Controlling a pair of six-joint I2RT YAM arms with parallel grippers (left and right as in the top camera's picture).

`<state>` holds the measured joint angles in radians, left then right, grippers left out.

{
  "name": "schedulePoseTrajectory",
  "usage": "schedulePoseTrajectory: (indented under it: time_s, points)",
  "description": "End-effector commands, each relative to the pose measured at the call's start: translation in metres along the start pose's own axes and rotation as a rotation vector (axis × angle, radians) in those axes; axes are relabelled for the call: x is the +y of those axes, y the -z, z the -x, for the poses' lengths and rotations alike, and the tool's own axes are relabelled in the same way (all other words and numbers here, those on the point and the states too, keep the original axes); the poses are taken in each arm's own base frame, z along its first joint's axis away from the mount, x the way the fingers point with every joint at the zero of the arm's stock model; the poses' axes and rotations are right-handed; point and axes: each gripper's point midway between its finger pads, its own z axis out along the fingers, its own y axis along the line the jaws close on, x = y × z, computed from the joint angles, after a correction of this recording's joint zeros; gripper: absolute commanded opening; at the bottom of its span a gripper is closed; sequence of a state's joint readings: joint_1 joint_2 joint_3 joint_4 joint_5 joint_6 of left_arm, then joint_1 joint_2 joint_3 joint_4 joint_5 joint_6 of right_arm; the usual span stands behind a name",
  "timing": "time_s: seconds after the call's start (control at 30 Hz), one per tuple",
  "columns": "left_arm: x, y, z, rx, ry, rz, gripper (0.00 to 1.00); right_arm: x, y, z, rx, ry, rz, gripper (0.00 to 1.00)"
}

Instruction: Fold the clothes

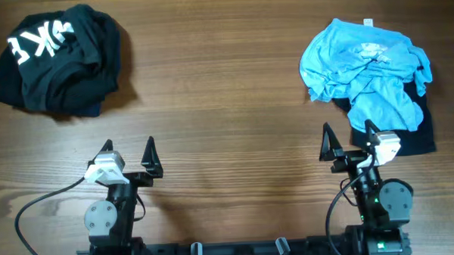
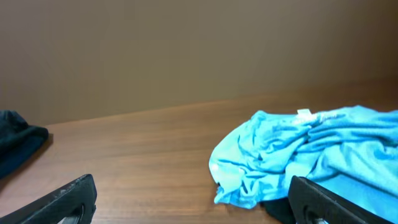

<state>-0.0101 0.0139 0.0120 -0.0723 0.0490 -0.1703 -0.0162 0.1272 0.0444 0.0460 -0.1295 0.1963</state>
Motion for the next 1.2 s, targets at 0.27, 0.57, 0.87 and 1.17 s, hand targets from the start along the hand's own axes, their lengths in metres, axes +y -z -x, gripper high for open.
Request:
schedulePoseTrajectory:
  time_s: [0.27,0.57,0.87,1.17]
  points:
    - [0.0047,0.0,-0.0013,-0.002,-0.004,0.021,1.0,-0.0051,0.0036,-0.0087,-0.011,0.015,-0.022,1.0]
    - [0.0046,0.0,-0.0013,-0.002,-0.004,0.021,1.0,-0.0057,0.0036,-0.0085,-0.012,0.038,-0.026,0.99]
    - [0.0046,0.0,-0.0013,-0.002,-0.004,0.021,1.0,-0.0057,0.0036,-0.0085,-0.012,0.038,-0.026,1.0]
    - [0.0047,0.0,-0.0013,-0.002,-0.004,0.021,1.0,-0.0057,0.0036,-0.0085,-0.012,0.038,-0.026,1.0]
